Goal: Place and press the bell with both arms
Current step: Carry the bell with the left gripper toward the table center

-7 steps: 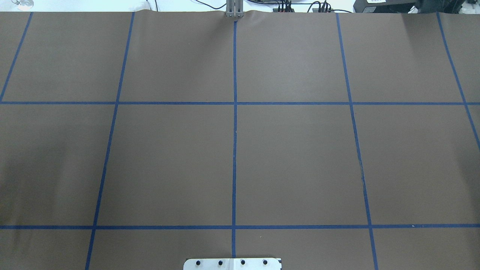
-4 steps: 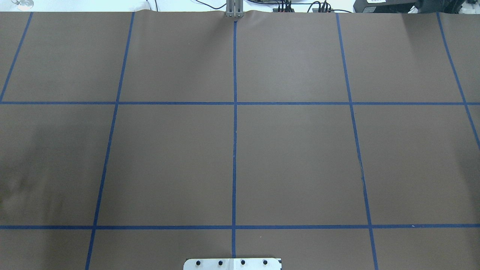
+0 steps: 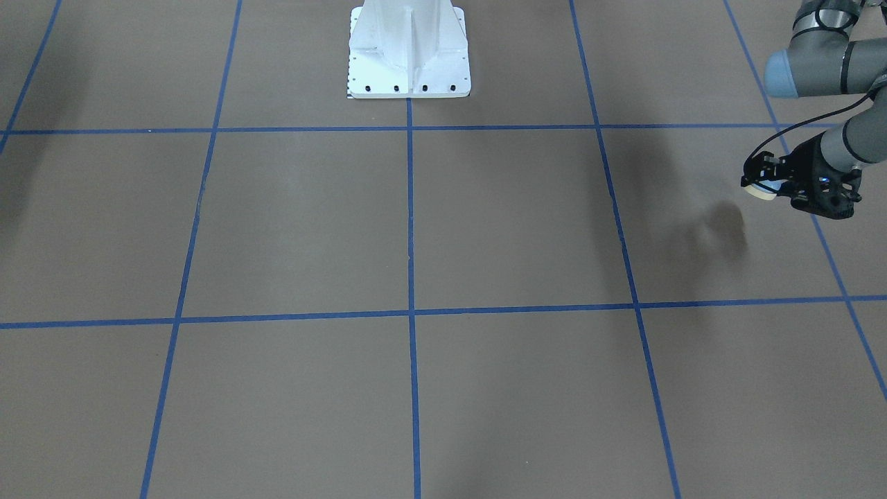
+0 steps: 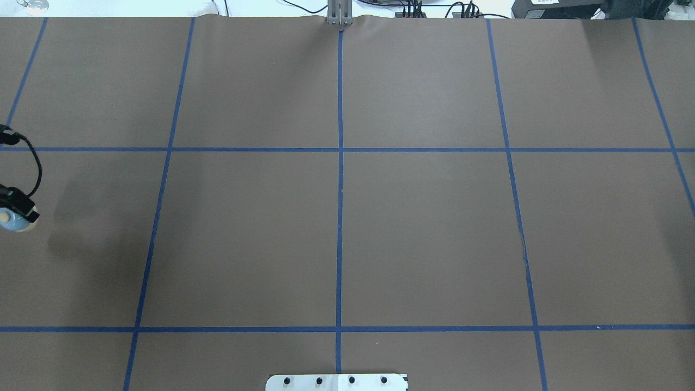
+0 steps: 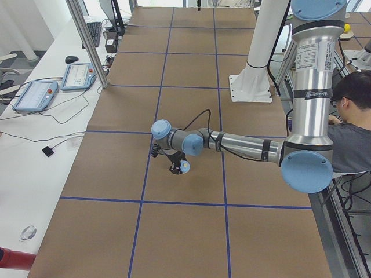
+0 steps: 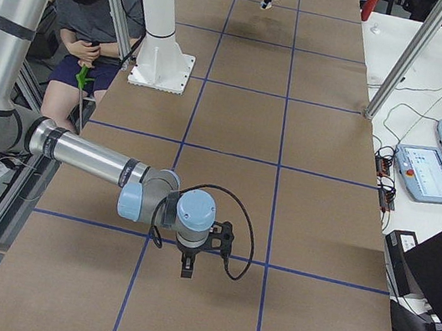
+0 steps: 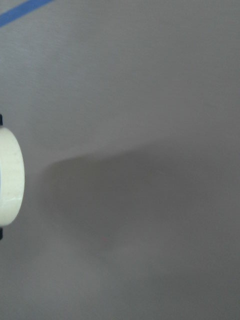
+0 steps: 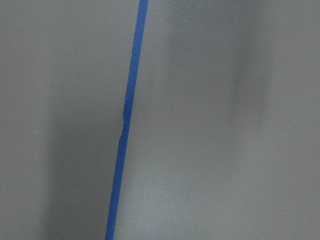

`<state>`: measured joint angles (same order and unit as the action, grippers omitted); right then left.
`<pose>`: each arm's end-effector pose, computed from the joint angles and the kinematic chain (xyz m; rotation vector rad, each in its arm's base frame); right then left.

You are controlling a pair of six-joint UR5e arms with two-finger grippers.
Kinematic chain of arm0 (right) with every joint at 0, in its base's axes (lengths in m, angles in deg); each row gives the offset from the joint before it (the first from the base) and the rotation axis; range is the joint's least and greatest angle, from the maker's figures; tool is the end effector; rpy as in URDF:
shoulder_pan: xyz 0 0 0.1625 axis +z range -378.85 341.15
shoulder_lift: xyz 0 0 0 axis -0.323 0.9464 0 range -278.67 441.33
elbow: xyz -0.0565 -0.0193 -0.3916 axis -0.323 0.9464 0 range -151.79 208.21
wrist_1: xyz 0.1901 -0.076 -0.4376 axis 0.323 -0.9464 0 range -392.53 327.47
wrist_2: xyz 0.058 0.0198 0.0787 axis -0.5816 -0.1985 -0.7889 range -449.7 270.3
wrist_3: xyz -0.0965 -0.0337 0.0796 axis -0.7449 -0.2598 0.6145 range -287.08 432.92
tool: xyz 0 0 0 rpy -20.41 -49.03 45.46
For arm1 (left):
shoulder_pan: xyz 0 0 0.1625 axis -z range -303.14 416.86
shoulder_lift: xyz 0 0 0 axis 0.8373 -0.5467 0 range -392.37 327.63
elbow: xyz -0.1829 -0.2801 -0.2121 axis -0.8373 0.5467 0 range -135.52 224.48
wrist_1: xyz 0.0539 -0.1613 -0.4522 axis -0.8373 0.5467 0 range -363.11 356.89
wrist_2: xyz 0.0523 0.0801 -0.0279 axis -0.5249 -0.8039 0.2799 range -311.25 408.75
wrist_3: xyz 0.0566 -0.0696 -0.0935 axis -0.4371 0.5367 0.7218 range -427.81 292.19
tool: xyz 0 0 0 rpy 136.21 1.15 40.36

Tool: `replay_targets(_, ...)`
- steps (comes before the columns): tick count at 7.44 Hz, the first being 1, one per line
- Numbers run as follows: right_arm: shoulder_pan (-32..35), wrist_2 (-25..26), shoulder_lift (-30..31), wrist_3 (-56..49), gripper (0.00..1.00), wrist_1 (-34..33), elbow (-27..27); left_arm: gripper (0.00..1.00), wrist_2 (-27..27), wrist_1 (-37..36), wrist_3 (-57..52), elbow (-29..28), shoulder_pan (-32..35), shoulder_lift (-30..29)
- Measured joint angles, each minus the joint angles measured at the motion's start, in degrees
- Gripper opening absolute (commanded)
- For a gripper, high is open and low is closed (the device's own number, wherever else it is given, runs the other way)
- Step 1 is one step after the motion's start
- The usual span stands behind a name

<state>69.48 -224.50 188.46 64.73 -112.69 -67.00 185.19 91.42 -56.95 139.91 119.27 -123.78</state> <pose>0.0293 -0.4351 0.7323 0.0102 -0.7833 -0.1492 0.2365 -0.5376 0.5711 -0.0896 0.8289 0.3553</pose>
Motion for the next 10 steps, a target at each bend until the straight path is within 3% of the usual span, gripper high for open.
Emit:
replay_targets(5, 0.0, 1.48, -0.47, 0.05, 1.0, 0.0, 0.27, 0.32, -0.69, -18.14, 7.8, -3.91, -2.79, -24.29)
replay_targets(8, 0.02, 2.3, -0.46, 0.04, 1.0, -0.05, 0.44, 0.32, -0.64, -19.47, 23.95, -11.2, -11.02, -38.37)
replay_targets(10, 0.13, 2.47, -0.26, 0.07, 1.0, -0.18, 0.55, 0.32, -0.53, -18.61, 34.73, -18.98, -17.37, -48.55)
